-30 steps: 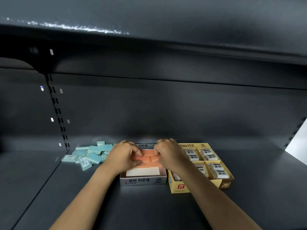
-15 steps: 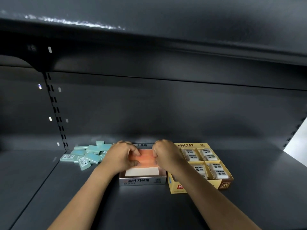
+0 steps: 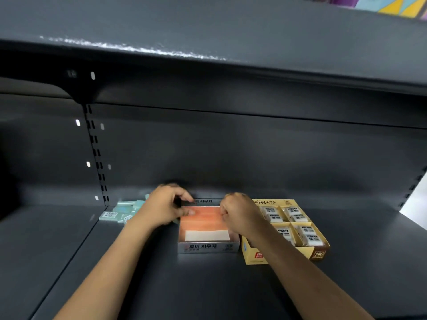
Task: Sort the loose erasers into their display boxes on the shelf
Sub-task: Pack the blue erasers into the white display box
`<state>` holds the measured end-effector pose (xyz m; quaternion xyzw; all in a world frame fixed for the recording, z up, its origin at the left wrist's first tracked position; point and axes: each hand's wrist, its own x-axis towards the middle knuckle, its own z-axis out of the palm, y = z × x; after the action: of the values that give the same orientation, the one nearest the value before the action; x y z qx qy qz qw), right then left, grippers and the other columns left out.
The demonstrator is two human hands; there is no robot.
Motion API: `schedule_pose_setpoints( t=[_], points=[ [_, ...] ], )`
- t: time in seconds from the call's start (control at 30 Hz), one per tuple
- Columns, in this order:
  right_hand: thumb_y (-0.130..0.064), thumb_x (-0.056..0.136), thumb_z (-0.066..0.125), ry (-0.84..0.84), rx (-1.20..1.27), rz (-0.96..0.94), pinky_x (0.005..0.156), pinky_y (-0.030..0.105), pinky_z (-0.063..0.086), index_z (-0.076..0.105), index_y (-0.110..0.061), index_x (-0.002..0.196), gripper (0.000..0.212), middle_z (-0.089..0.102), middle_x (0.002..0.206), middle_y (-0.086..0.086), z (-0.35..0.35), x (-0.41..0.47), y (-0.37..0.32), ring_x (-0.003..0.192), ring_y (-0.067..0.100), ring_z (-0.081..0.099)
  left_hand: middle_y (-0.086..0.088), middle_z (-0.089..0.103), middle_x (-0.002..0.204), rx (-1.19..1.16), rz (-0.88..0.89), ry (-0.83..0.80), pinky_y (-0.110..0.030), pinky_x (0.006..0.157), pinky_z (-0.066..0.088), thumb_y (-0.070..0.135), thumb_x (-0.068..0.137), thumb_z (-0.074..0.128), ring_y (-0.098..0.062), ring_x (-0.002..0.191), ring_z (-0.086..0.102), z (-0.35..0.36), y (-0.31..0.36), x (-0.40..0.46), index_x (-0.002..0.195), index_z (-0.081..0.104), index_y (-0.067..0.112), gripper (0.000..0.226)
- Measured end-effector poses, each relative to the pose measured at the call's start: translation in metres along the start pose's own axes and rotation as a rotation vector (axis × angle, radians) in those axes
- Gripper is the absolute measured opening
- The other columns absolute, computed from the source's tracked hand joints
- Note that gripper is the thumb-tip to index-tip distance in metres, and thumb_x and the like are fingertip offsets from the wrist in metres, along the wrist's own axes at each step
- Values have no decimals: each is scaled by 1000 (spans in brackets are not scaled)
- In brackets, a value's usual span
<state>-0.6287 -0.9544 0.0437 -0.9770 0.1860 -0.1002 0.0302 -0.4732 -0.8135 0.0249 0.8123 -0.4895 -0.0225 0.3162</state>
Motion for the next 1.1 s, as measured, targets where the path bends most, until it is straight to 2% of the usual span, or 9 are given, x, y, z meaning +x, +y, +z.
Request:
schedule_pose_setpoints(
  t=[0.1,0.2,0.37,0.43,0.53,0.6,0.67,0.8,1.1],
  points=[
    [-6,84,49,26,24,-18,83,32,50,67,-14,79,21,64,91,0,2,3,-6,87,16,57,14,67,87,3,-38,90,0,73,41,24,68,81,19,81,56,-30,-20,-12,76,58,46,33],
    [-9,85,50,68,56,-41,83,33,48,67,-16,81,19,62,90,-1,5,9,-17,84,17,53,23,62,84,2,-127,178,7,71,34,20,74,76,13,76,56,-58,-46,-28,79,61,39,25],
    [-13,84,53,123,142,-99,80,30,42,69,-15,84,16,64,93,2,12,26,-46,90,24,58,14,65,80,-11,-241,235,-5,70,41,14,77,73,7,72,57,-78,-83,-55,75,61,38,27],
    [-15,84,56,115,170,-128,81,29,41,70,-15,84,15,65,92,4,16,33,-62,89,24,59,11,66,78,-15,-252,233,1,65,37,10,77,73,10,71,58,-76,-90,-62,74,62,36,29],
    [-20,83,60,107,197,-179,85,31,45,71,-14,82,13,65,88,4,27,45,-86,86,25,61,7,66,81,-47,-245,206,-4,73,42,11,74,76,1,77,61,-66,-96,-70,70,61,39,32],
    [-28,84,63,101,174,-194,87,28,41,71,-16,82,15,65,90,3,35,51,-98,89,24,60,8,66,81,-78,-226,159,-19,80,48,21,68,81,-6,80,63,-59,-99,-73,68,63,41,27],
    [-35,85,62,94,101,-194,88,28,37,71,-18,84,19,64,95,2,44,54,-106,95,23,58,12,66,82,-58,-194,106,-18,80,46,41,57,85,-2,84,61,-53,-101,-75,70,64,43,24],
    [-44,82,64,68,-42,-213,90,31,36,68,-15,86,30,60,102,3,56,52,-109,102,23,55,17,62,90,73,-194,86,-24,87,45,79,39,62,-8,94,56,-45,-103,-72,88,63,37,65],
    [-22,87,54,160,-26,-215,95,30,34,68,-11,92,19,61,106,5,60,51,-111,104,24,54,9,56,100,210,-258,116,-25,93,39,48,62,79,-16,110,46,-32,-93,-67,106,58,26,53]
  ],
)
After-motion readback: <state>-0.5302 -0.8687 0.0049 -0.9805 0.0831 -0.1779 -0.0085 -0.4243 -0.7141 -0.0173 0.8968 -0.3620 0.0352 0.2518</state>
